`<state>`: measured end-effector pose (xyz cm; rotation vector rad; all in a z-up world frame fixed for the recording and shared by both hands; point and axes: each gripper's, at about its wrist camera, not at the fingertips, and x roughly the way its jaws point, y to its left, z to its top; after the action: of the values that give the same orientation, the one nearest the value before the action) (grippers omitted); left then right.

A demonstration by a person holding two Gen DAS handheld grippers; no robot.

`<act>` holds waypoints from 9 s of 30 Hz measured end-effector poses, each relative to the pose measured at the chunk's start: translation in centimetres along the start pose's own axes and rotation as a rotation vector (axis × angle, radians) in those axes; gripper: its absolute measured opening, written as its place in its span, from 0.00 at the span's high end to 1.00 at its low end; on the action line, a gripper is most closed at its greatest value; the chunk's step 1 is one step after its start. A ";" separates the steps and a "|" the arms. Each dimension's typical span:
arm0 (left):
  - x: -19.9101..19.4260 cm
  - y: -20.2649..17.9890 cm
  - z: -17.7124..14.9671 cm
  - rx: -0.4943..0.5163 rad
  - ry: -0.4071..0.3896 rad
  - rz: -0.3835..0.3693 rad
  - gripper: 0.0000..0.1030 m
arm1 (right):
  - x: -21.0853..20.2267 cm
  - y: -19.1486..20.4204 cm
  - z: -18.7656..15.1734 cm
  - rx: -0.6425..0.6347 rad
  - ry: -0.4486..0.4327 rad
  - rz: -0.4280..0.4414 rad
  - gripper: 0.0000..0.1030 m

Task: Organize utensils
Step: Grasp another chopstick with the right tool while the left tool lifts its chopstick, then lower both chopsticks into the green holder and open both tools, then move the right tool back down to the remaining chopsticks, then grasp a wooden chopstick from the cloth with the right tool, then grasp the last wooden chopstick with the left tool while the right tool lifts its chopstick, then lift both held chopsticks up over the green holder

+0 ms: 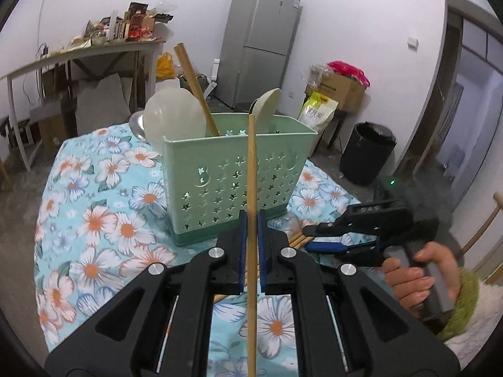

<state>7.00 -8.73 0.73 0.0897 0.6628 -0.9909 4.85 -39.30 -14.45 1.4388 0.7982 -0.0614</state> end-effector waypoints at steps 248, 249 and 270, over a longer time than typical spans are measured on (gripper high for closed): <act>15.0 -6.9 -0.3 0.460 0.487 -0.087 0.95 | -4.3 -4.8 -1.6 0.082 0.081 0.073 0.90; 14.2 -6.9 -0.1 0.455 0.473 -0.089 0.95 | -4.3 -4.8 -1.6 0.082 0.078 0.072 0.90; -5.7 1.5 13.2 -0.125 -0.188 -0.197 0.95 | -9.6 4.2 -2.2 -0.258 -0.097 0.089 0.93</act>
<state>12.36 -8.47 14.14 -0.1796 0.5658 -1.1284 -1.27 -40.58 -5.76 1.2154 0.6371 0.0390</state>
